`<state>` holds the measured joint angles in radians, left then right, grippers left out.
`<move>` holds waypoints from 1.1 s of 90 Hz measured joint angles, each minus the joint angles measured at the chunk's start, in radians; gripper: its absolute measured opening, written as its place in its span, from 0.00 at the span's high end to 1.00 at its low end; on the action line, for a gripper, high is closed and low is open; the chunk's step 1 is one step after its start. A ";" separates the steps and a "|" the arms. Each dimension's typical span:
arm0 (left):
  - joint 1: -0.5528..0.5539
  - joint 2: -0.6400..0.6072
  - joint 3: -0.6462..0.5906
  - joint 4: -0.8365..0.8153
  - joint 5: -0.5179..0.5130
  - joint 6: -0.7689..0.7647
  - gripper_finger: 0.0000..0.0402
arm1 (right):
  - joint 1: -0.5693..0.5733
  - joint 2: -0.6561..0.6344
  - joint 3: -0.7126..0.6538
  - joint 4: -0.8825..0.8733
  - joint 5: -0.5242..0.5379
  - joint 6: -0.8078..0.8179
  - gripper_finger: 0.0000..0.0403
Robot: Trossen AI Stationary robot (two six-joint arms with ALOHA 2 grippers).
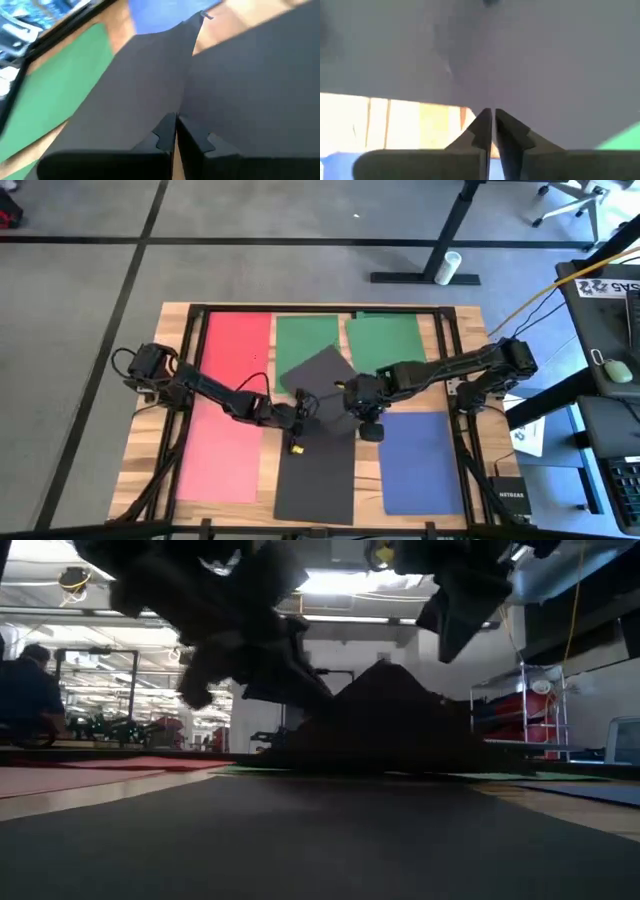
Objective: Organize paper
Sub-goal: Stack the black paper on top of the black paper
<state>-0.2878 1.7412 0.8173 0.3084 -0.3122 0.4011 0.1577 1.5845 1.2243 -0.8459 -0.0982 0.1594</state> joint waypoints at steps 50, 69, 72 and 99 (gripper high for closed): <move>-0.257 -0.006 0.000 -0.245 0.115 0.281 1.00 | -0.001 0.001 -0.098 0.052 -0.060 0.025 1.00; -0.278 -0.006 0.000 -0.245 0.115 0.260 1.00 | 0.006 0.002 -0.265 0.284 -0.158 0.122 1.00; -0.283 -0.006 0.000 -0.245 0.120 0.257 1.00 | 0.013 0.002 -0.291 0.322 -0.161 0.132 1.00; -0.336 -0.006 0.000 -0.288 0.254 0.253 1.00 | 0.062 0.003 -0.369 0.501 -0.146 0.179 1.00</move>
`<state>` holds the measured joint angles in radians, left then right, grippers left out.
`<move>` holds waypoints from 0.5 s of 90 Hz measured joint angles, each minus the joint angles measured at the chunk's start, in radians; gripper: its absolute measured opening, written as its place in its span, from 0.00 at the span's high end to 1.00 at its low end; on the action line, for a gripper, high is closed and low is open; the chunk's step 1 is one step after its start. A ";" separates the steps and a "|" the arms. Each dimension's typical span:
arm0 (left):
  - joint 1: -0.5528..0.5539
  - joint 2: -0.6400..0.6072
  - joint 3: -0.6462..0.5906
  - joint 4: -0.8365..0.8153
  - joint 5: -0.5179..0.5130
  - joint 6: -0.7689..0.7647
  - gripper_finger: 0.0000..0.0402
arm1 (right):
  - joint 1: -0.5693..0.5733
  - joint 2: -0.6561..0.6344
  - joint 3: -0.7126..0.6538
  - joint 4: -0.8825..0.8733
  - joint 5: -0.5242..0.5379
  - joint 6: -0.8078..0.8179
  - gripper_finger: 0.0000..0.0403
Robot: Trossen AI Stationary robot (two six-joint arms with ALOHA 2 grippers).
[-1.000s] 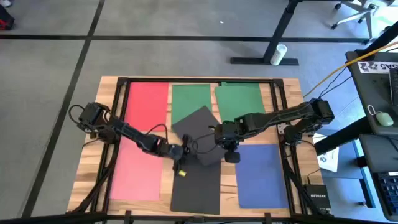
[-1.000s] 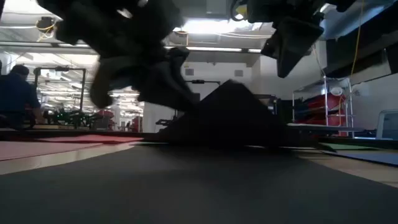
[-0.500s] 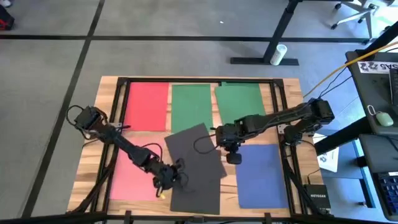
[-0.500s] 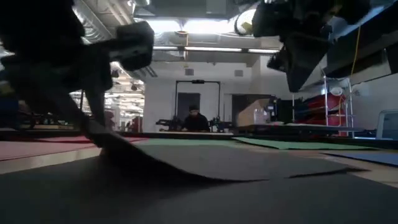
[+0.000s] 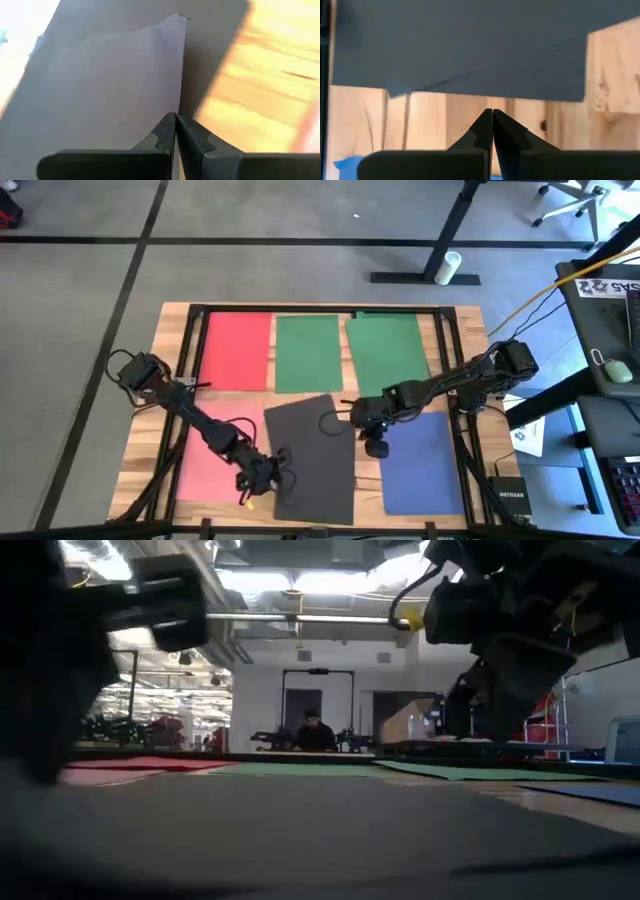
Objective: Organize paper
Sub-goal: Stack the black paper on top of the black paper
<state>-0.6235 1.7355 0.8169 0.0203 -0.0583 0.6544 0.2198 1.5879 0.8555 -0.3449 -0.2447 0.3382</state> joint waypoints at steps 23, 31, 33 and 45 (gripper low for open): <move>-0.032 -0.002 0.002 -0.097 0.004 0.018 1.00 | -0.004 0.000 0.000 0.058 0.034 -0.005 1.00; -0.032 -0.002 0.002 -0.103 0.004 0.077 1.00 | -0.004 0.000 0.000 0.064 0.042 -0.005 1.00; -0.032 -0.002 0.002 -0.105 0.004 0.092 1.00 | -0.004 0.000 0.000 0.063 0.048 -0.005 1.00; -0.030 -0.002 0.008 -0.113 -0.012 0.145 1.00 | -0.004 0.000 0.000 0.063 0.064 -0.006 1.00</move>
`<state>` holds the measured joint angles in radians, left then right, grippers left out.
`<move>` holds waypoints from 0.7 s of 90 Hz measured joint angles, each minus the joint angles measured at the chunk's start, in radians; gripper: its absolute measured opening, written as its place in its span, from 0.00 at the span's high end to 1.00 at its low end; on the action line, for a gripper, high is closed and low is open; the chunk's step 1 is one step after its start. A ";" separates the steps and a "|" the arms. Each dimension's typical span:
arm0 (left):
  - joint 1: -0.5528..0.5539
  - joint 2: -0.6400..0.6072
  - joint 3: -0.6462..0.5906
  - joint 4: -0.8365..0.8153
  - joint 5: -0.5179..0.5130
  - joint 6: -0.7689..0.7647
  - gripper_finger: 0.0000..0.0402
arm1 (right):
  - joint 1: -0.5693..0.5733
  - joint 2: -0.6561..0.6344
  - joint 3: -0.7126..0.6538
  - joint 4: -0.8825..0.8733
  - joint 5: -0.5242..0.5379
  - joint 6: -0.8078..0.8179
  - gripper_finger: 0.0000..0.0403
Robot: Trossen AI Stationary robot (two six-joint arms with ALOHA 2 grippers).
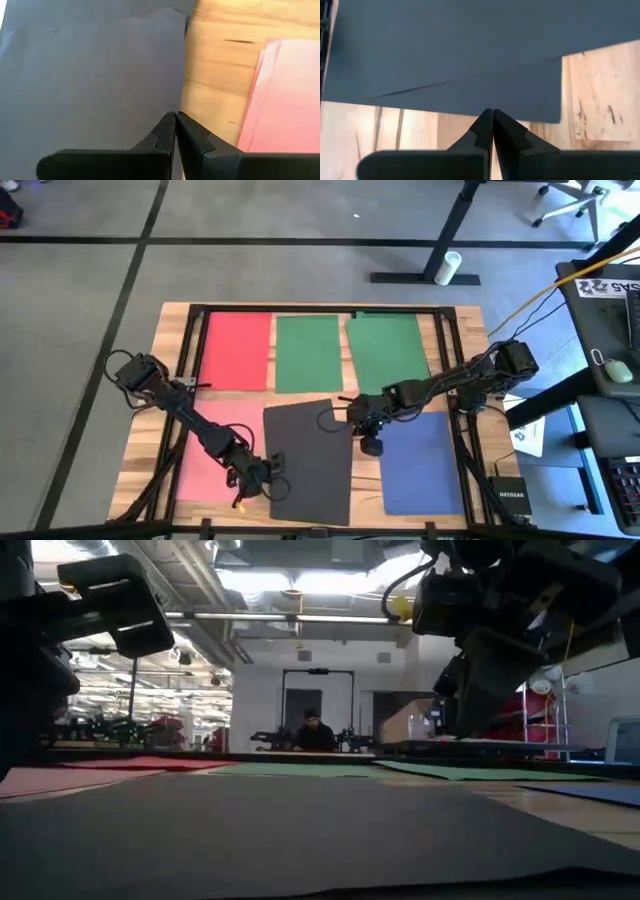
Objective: Organize paper
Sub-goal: Stack the black paper on top of the black paper
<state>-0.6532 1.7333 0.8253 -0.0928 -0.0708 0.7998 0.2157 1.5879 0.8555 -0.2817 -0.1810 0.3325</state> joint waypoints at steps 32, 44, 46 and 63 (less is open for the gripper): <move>0.000 0.002 0.059 -0.008 -0.174 -0.095 1.00 | 0.000 0.000 0.000 -0.005 0.015 0.000 1.00; -0.001 0.002 0.068 -0.004 -0.203 -0.182 1.00 | 0.000 0.000 0.000 -0.005 0.016 -0.004 1.00; -0.001 0.002 0.070 -0.005 -0.204 -0.193 1.00 | 0.000 0.000 0.000 -0.005 0.016 -0.007 1.00; -0.002 0.002 0.091 -0.003 -0.203 -0.262 1.00 | 0.000 0.000 0.000 -0.006 0.016 -0.023 1.00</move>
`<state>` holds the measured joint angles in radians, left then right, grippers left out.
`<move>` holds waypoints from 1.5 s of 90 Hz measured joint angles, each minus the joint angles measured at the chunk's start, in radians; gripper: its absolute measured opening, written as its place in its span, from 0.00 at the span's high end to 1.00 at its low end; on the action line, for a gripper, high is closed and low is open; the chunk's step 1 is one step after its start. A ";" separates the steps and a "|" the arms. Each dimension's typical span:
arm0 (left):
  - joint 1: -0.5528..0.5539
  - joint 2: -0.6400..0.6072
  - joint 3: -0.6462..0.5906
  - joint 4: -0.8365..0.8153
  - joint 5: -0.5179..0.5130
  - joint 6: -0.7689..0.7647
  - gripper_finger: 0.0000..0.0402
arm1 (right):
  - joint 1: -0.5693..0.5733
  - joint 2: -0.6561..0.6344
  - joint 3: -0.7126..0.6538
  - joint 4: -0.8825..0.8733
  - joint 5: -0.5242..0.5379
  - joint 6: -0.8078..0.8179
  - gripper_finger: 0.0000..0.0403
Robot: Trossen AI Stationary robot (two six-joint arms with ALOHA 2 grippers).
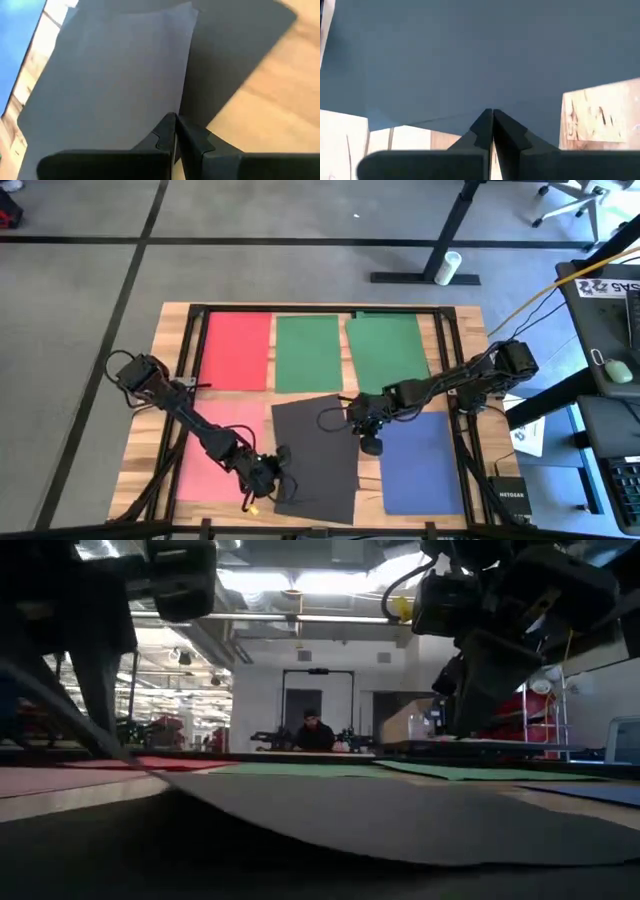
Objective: Organize paper
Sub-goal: Stack the black paper on top of the black paper
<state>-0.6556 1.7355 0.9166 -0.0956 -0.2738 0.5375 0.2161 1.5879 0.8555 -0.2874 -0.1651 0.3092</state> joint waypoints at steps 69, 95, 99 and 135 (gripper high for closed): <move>-0.002 0.000 0.005 0.011 0.000 -0.374 1.00 | 0.001 0.000 0.000 -0.028 -0.011 0.000 1.00; -0.003 0.000 0.005 0.014 0.004 -0.425 0.95 | 0.001 0.000 0.000 -0.029 -0.011 0.000 1.00; -0.003 0.000 0.005 0.018 0.004 -0.431 0.93 | 0.001 0.000 0.000 -0.029 -0.012 -0.001 1.00; -0.007 0.000 0.005 0.029 0.004 -0.396 0.79 | 0.000 0.000 0.000 -0.031 -0.035 -0.001 1.00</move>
<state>-0.6621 1.7355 0.9218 -0.0669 -0.2695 0.1418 0.2165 1.5879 0.8559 -0.3180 -0.2000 0.3077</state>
